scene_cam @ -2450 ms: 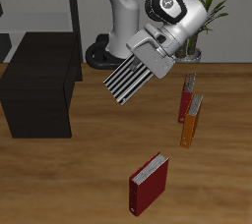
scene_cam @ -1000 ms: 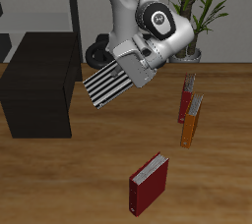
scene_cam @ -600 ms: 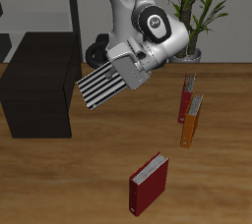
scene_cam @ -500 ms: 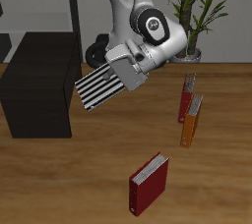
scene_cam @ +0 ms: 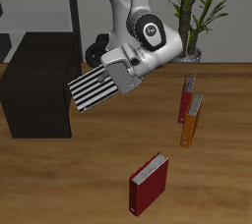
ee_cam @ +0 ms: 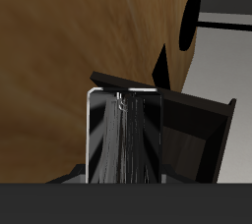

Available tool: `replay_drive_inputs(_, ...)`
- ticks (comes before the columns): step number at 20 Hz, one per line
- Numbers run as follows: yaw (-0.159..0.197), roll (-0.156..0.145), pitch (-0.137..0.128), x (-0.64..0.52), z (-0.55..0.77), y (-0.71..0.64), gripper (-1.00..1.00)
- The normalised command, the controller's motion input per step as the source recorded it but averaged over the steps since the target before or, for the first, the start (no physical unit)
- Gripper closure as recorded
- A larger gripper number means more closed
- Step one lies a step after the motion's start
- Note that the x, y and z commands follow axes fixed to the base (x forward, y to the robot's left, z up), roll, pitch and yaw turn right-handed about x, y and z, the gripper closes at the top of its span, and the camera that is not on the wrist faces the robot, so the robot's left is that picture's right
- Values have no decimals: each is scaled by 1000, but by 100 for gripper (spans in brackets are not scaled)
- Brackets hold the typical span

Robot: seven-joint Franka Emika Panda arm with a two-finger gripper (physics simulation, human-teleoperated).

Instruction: Place the striped book in the top region of the shelf

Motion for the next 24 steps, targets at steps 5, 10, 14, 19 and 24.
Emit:
replay_drive_inputs(5, -9, -39, 19, -39, -42, -235, 100)
replay_drive_inputs(10, -13, -64, 14, 18, -18, -322, 100)
replay_drive_inputs(14, -29, -65, 25, 30, 7, -386, 100)
replay_drive_inputs(19, -15, -72, 22, 35, -51, -444, 100)
replay_drive_inputs(24, -15, -39, 39, -8, -60, -339, 100)
